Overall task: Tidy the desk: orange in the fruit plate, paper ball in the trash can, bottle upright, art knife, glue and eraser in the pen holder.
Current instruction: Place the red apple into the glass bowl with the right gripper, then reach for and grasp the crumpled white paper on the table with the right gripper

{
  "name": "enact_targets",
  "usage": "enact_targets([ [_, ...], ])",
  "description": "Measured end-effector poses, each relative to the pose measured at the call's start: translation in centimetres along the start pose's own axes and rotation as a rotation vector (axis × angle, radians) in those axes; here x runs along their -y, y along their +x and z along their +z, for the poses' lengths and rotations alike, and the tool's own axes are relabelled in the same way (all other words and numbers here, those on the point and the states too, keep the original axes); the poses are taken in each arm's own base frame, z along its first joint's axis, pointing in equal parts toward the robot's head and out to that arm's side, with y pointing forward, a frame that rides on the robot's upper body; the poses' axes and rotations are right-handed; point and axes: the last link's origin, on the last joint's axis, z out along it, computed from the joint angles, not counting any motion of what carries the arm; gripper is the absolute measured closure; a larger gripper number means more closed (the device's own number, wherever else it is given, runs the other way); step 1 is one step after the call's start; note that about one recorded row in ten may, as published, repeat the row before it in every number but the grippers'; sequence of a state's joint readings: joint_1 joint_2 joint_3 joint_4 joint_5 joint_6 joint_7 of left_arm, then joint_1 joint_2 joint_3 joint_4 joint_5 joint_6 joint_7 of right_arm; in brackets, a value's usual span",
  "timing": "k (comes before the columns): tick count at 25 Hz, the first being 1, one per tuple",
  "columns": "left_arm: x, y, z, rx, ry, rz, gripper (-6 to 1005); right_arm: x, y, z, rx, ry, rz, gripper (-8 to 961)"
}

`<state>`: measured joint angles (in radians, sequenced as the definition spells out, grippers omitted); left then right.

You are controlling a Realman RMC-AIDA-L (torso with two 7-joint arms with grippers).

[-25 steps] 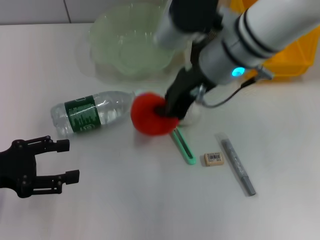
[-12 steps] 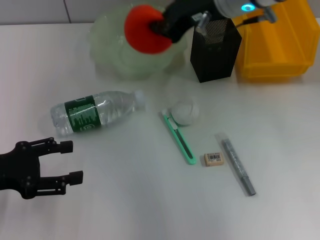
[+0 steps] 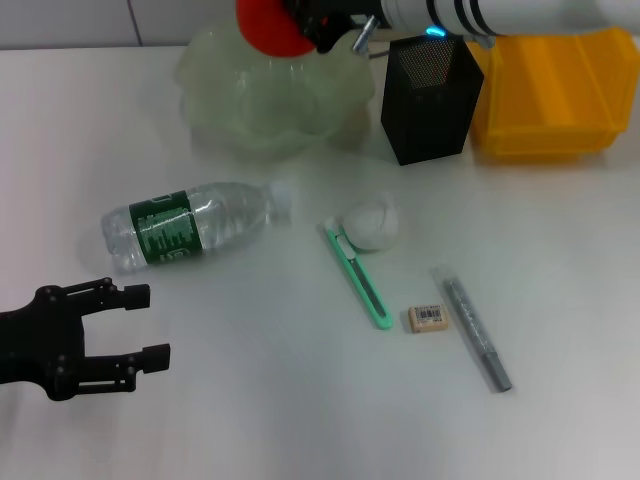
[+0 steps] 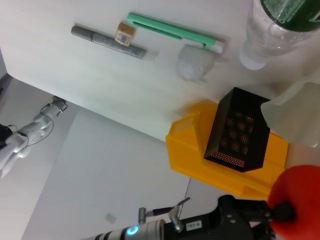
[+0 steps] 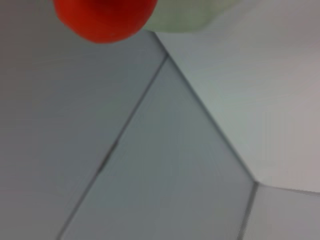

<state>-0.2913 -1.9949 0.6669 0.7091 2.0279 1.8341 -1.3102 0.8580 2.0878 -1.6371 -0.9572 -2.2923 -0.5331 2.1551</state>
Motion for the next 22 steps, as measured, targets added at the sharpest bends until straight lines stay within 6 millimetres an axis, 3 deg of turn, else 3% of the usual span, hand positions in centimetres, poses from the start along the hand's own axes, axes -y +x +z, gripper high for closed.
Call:
enact_targets([
  [7, -0.1, -0.1, 0.2, -0.005, -0.006, -0.006, 159, 0.3, 0.4, 0.4, -0.001, 0.026, 0.011, 848],
  [13, -0.1, 0.0, 0.5, -0.008, -0.010, -0.002, 159, -0.3, -0.1, -0.2, -0.001, -0.019, 0.037, 676],
  [17, -0.1, 0.0, 0.4, -0.008, -0.013, 0.000, 159, -1.3, -0.6, -2.1, -0.066, -0.152, 0.098, 492],
  [21, -0.2, 0.0, 0.4, -0.001, -0.018, 0.000, 159, -1.1, -0.6, -4.2, -0.244, -0.231, 0.137, 227],
  [22, -0.2, 0.0, 0.4, -0.001, -0.018, 0.000, 159, -1.1, -0.5, -4.7, -0.296, -0.237, 0.137, 211],
])
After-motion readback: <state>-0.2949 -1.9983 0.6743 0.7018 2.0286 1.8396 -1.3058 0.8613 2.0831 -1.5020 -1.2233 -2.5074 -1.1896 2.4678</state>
